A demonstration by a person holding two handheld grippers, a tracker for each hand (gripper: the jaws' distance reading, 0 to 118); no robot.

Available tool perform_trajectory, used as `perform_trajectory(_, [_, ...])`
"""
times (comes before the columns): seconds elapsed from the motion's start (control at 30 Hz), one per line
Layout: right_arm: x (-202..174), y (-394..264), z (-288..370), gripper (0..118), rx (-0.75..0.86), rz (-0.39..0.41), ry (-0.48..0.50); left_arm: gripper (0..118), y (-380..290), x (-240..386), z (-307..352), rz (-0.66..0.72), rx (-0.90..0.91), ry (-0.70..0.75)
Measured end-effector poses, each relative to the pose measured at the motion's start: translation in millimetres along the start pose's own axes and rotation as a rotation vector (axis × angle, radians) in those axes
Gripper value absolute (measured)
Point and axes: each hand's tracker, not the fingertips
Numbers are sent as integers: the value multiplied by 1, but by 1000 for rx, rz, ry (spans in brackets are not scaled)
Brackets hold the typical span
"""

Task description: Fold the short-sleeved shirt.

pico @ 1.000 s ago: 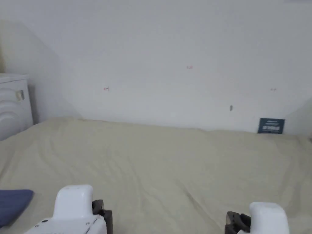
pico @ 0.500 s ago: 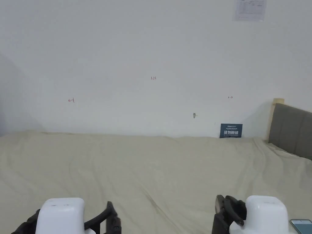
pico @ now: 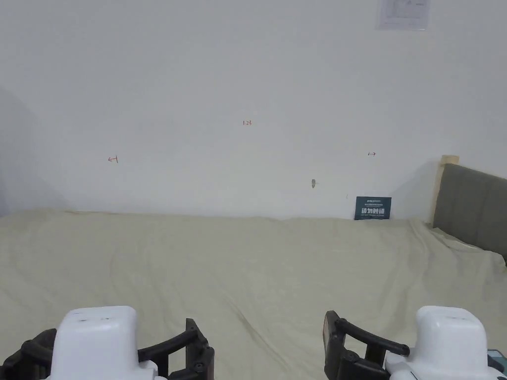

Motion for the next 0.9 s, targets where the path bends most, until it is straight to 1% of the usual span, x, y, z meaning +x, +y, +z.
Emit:
perform_trajectory(0.03, [0,0,-1,108,-12,3,-6,118,-3,3,2,-27,20,16])
perform_trajectory(0.07, [0,-1,-2,108,-19,5,-8,118,-5,6,3,-55,-1,9])
perform_trajectory(0.13, [3,-3,-3,108,-21,5,-17,118,-7,5,3,-28,-25,-72])
perform_trajectory(0.17, [4,-4,-4,108,-25,2,-23,118,-7,5,2,-5,-33,-77])
perform_trajectory(0.27, [7,-5,-5,108,-39,-7,-30,118,-6,10,0,-5,-58,-32])
perform_trajectory(0.3, [8,-5,-5,108,-41,-9,-28,118,-9,12,1,-16,-40,-22])
perform_trajectory(0.37, [9,-5,-5,108,-43,-10,-34,118,-8,11,1,-36,-48,-41])
perform_trajectory(0.47, [10,-6,-6,108,-53,-11,-42,118,-6,9,2,-12,-63,-83])
perform_trajectory(0.7, [11,-11,-10,108,-68,13,-44,118,-2,11,2,-46,-48,-56])
perform_trajectory(0.77, [12,-11,-10,108,-60,14,-43,118,-3,14,-1,-38,-54,-30])
perform_trajectory(0.9, [11,-12,-12,108,-88,18,-32,118,-5,15,-3,-37,-82,-26])
